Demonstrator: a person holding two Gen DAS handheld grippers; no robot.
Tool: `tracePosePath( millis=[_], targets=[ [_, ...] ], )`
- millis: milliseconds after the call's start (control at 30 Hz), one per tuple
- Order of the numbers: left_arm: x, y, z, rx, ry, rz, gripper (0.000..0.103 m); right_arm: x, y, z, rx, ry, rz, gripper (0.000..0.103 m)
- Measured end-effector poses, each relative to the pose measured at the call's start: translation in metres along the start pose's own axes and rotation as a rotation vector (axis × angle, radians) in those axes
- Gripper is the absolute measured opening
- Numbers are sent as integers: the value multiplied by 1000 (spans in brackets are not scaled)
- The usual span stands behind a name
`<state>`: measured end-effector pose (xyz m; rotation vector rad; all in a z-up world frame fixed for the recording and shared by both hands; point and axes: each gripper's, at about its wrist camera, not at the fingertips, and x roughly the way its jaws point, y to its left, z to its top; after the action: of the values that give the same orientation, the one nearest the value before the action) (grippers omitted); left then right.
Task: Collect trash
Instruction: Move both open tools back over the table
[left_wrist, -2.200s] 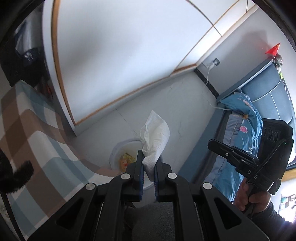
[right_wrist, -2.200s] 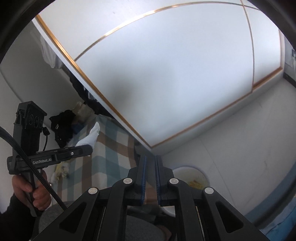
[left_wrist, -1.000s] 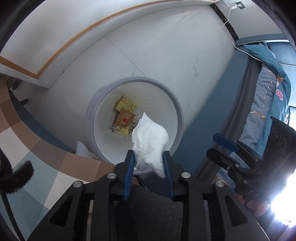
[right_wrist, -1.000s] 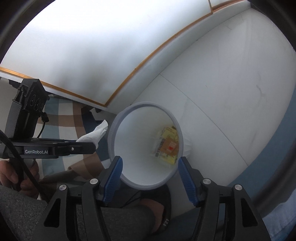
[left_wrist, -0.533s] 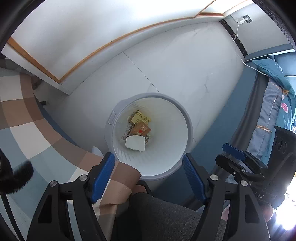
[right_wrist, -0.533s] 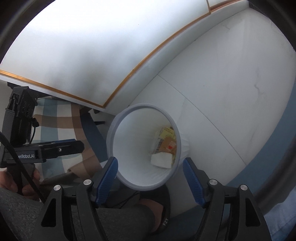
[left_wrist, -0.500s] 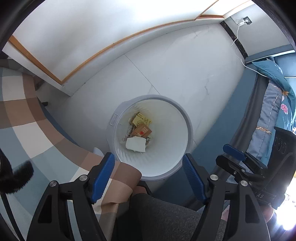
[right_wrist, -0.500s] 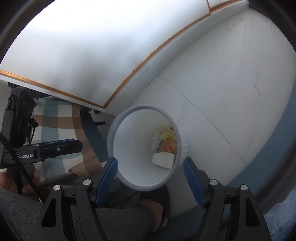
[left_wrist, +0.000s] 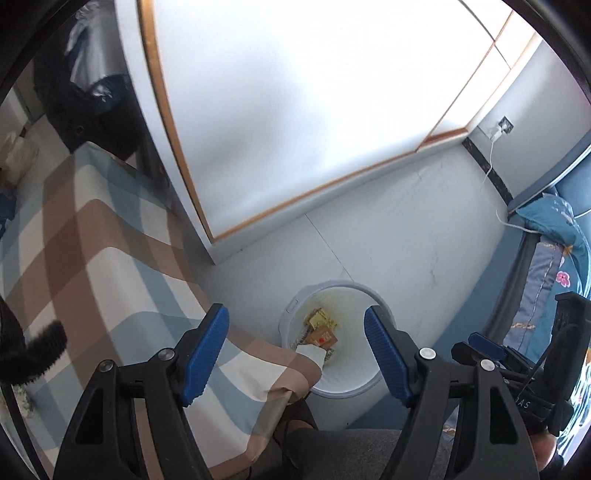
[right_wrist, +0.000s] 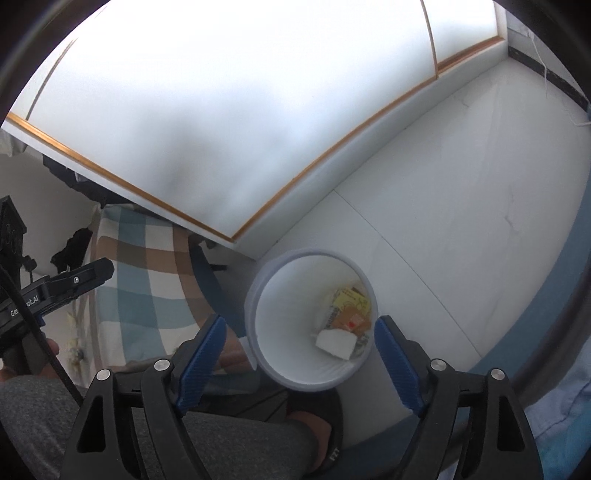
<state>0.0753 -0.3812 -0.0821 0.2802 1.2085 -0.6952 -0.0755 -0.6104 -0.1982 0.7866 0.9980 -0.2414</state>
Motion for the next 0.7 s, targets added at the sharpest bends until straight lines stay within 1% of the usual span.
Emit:
tracePosePath(
  millis=[100, 133, 233, 333, 433, 500, 700],
  targets=[
    [-26, 8, -5, -13, -82, 43, 75, -14, 15, 3, -26, -42, 5, 84],
    [-36, 12, -6, -22, -108, 54, 77, -21, 22, 5, -37, -61, 11, 84],
    [-59, 27, -10, -47, -154, 55, 78, -37, 45, 10, -75, -112, 32, 85],
    [-85, 43, -17, -80, -213, 69, 78, -56, 73, 13, -125, -170, 54, 86],
    [-111, 59, -23, -114, -285, 111, 80, -76, 104, 16, -184, -240, 73, 86],
    [-130, 74, -30, -138, -341, 138, 83, -90, 128, 17, -226, -290, 104, 87],
    [-170, 110, -44, -220, -429, 180, 83, -121, 194, 9, -351, -406, 175, 90]
  ],
)
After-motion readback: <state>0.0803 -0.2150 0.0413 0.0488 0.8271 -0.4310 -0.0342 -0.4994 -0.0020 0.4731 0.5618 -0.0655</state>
